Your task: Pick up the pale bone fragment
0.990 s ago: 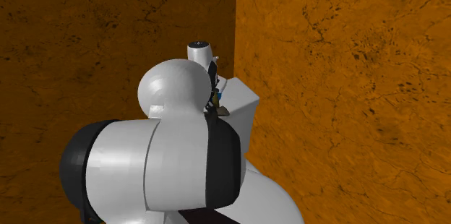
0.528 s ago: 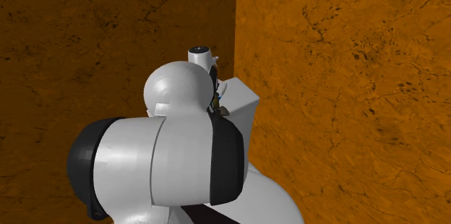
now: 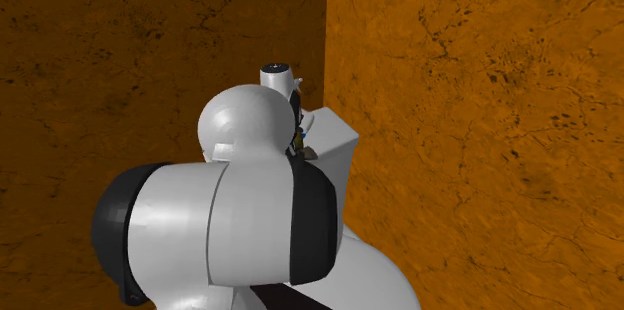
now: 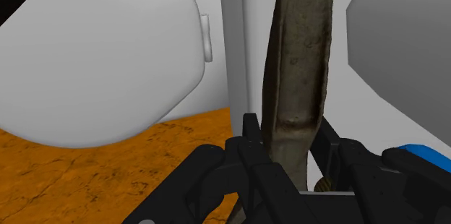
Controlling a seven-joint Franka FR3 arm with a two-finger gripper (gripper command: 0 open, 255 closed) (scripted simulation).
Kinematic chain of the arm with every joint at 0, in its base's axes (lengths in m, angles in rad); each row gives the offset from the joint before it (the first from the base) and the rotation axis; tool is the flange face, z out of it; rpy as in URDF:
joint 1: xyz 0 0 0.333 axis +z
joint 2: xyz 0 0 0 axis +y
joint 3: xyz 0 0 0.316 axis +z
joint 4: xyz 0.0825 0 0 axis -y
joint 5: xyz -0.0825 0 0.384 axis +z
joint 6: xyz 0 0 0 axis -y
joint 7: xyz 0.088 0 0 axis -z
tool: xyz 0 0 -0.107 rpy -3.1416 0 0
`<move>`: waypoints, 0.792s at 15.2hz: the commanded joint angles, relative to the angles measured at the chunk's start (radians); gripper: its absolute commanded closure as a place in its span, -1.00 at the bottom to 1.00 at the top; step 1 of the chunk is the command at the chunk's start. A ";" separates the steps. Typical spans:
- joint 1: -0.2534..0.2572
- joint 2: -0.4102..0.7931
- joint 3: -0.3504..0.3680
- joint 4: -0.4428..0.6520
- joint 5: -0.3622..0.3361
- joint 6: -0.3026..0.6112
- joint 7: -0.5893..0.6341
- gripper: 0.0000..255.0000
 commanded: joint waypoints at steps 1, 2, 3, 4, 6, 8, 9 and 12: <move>-0.001 -0.010 0.001 0.011 0.009 -0.019 -0.007 1.00; -0.002 -0.017 0.001 0.018 0.014 -0.032 -0.011 1.00; -0.003 -0.023 0.001 0.025 0.020 -0.044 -0.015 1.00; -0.004 -0.030 0.001 0.033 0.025 -0.057 -0.019 1.00; -0.005 -0.042 0.001 0.049 0.035 -0.082 -0.026 1.00; -0.006 -0.053 0.001 0.065 0.043 -0.108 -0.033 1.00; -0.007 -0.058 0.001 0.074 0.047 -0.120 -0.036 1.00; -0.008 -0.073 0.000 0.101 0.058 -0.159 -0.044 1.00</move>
